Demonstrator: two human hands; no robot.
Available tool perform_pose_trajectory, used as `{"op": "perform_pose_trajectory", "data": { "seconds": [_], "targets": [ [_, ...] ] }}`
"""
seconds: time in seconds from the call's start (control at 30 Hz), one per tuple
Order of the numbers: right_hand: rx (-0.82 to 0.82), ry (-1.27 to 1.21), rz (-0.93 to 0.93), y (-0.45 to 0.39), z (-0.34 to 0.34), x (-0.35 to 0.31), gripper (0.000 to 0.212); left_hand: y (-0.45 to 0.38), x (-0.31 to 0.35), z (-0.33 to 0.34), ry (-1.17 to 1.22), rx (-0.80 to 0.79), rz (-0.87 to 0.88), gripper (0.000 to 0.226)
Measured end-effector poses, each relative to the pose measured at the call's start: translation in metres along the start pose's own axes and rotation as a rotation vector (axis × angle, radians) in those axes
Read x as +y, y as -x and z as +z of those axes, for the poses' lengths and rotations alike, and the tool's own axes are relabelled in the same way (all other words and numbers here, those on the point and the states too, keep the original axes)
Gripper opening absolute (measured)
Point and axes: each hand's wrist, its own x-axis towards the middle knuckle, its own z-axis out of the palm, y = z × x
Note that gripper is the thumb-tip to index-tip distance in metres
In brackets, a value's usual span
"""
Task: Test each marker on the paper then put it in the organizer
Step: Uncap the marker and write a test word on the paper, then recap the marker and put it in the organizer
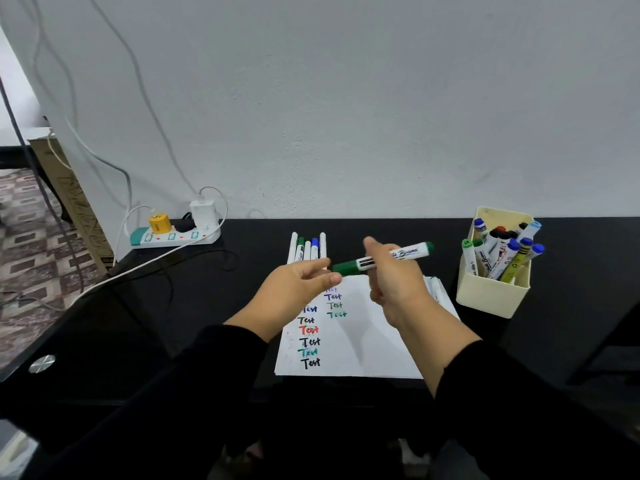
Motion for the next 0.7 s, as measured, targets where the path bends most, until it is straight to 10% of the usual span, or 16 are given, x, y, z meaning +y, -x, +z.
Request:
{"op": "perform_pose_trajectory", "data": {
  "seconds": [0.17, 0.33, 0.7],
  "targets": [
    [0.266, 0.062, -0.187, -0.019, -0.024, -0.002, 0.012, -0.021, -0.05, -0.001, -0.426, 0.048, -0.214, 0.056],
    [0.466, 0.169, -0.239, -0.046, -0.042, 0.017, 0.058, -0.025, -0.1, 0.013, -0.818, 0.045, -0.336, 0.067],
    [0.705, 0.099, -0.134, -0.086, -0.058, 0.015, 0.063, -0.022, -0.108, 0.02, -0.9, 0.111, -0.288, 0.063]
  ]
}}
